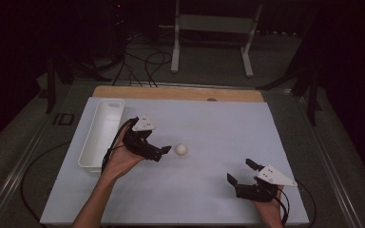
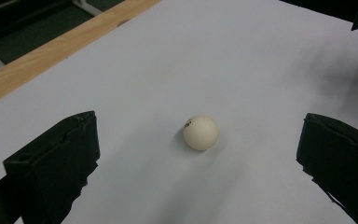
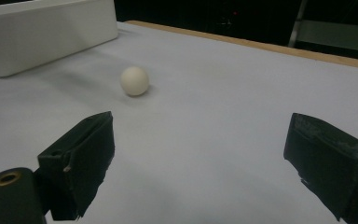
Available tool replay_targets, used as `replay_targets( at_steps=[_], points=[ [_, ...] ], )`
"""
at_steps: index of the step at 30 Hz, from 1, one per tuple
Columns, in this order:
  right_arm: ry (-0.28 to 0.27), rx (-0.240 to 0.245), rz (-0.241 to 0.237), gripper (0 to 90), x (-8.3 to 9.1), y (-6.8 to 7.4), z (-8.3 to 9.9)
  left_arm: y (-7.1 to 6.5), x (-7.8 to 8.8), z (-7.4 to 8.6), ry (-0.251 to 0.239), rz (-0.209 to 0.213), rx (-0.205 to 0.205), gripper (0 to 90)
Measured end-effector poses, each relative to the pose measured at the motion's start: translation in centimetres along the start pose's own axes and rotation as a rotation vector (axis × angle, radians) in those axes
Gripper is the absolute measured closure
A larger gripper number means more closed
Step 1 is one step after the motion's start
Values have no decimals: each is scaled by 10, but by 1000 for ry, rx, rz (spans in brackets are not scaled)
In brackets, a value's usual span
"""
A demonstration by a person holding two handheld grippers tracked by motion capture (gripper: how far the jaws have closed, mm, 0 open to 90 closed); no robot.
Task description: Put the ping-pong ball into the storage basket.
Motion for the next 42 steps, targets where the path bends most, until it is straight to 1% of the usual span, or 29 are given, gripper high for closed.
replay_targets(
  at_steps=[8,13,17,19,23,24,32,37,39,42],
  points=[
    [1,-1,-2,80,0,1,0,1,-8,-5,31,9,-13,0],
    [1,0,-2,80,0,0,0,2,-11,-6,42,13,-12,0],
    [-1,0,-2,80,-1,0,0,4,-14,-7,51,17,-8,0],
    [-1,-2,1,80,-1,0,0,6,-16,-8,51,21,0,0],
    [-1,-3,1,80,-1,0,0,7,-17,-9,59,17,-2,0],
    [1,-3,1,80,-1,0,0,7,-19,-9,60,21,4,0],
    [1,-4,3,80,-1,-1,0,8,-26,-14,89,37,0,0],
    [0,-5,3,80,0,-1,0,8,-29,-15,100,44,3,0],
    [-1,-5,4,80,0,-1,0,10,-31,-15,111,42,6,0],
    [0,-5,3,80,0,-1,0,11,-32,-15,113,45,12,0]
  ],
)
Point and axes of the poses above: each handheld gripper's, and its own axes: x roughly backward along the jaws, z roughly out of its underside, y roughly to its left, the point moved 3 cm from there along -x, roughly forward along the jaws, and after that the axes turned 4 degrees about z, right-handed, at the moved point
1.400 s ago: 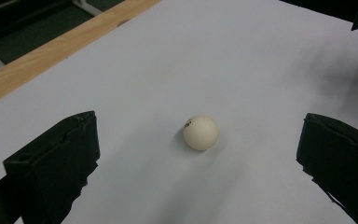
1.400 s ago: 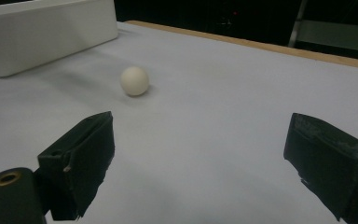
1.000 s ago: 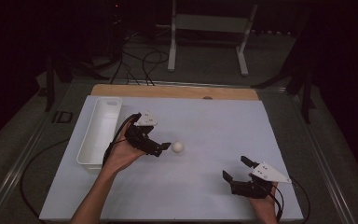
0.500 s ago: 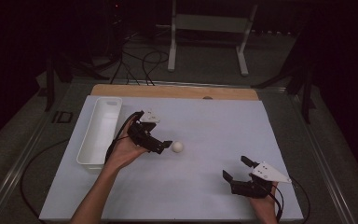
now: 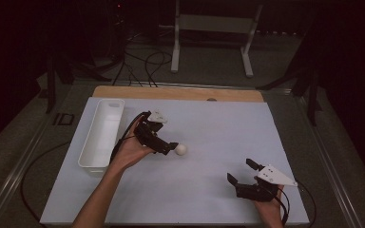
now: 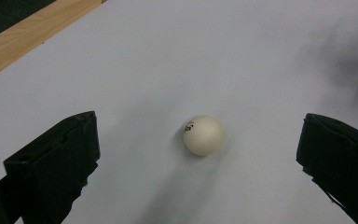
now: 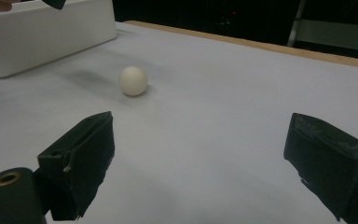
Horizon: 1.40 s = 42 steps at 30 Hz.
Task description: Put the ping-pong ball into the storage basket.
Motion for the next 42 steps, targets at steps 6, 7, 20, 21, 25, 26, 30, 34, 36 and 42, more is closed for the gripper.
replay_targets(
  at_steps=[6,7,20,21,25,26,30,34,36,42],
  points=[
    [2,-1,0,80,0,0,0,3,-4,-1,12,6,8,0],
    [2,-1,0,80,0,0,0,3,-4,-1,12,6,8,0],
    [1,0,-1,80,0,-1,0,8,-15,-2,49,20,19,0],
    [2,-2,-1,80,0,0,0,8,-15,-2,49,20,19,0],
    [2,-1,-1,80,0,0,0,10,-21,-1,58,28,25,0],
    [2,-1,-2,80,0,0,0,10,-21,-1,60,29,24,0],
    [3,1,-3,80,0,-1,0,11,-25,-1,69,31,25,0],
    [4,1,-4,80,0,0,1,13,-28,0,81,37,30,0],
    [3,0,-4,80,0,0,0,13,-30,-1,87,39,33,0],
    [4,0,-4,80,-1,0,1,15,-35,-4,100,44,37,0]
  ],
)
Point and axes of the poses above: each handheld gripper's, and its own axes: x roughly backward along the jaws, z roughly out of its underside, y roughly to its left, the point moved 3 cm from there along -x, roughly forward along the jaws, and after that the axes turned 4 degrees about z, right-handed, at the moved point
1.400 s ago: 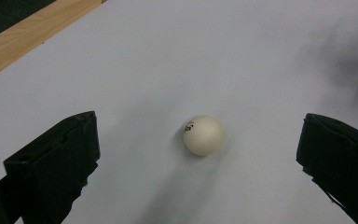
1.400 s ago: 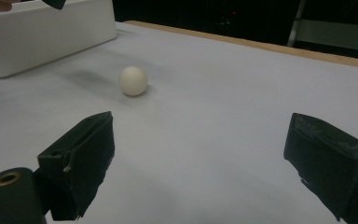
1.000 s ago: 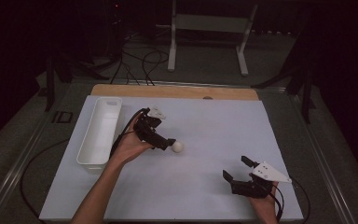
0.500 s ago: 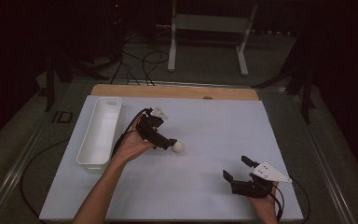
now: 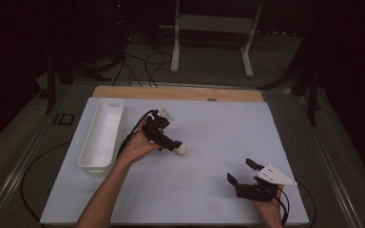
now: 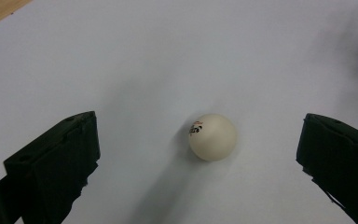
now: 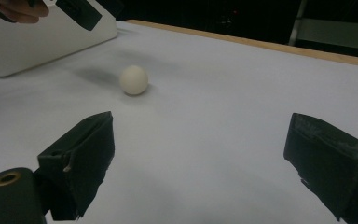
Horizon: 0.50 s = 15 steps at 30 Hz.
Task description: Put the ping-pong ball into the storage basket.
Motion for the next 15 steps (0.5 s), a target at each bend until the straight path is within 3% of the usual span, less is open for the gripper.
replay_targets(
  at_steps=[15],
  points=[
    [0,2,0,80,0,0,0,1,-12,-6,40,11,-5,0]
  ],
)
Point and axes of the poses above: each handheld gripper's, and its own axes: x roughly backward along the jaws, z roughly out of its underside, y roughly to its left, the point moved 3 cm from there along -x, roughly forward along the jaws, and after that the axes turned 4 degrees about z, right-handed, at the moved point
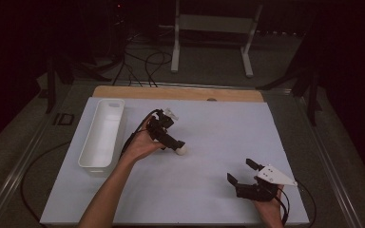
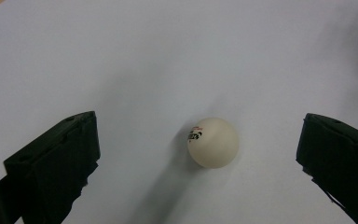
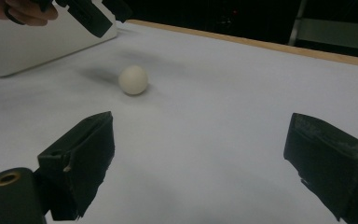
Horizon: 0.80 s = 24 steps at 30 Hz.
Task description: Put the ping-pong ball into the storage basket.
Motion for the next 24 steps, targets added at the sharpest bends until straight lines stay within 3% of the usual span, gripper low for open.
replay_targets(
  at_steps=[24],
  points=[
    [4,3,4,80,0,-1,0,0,-23,2,71,27,6,0]
  ],
)
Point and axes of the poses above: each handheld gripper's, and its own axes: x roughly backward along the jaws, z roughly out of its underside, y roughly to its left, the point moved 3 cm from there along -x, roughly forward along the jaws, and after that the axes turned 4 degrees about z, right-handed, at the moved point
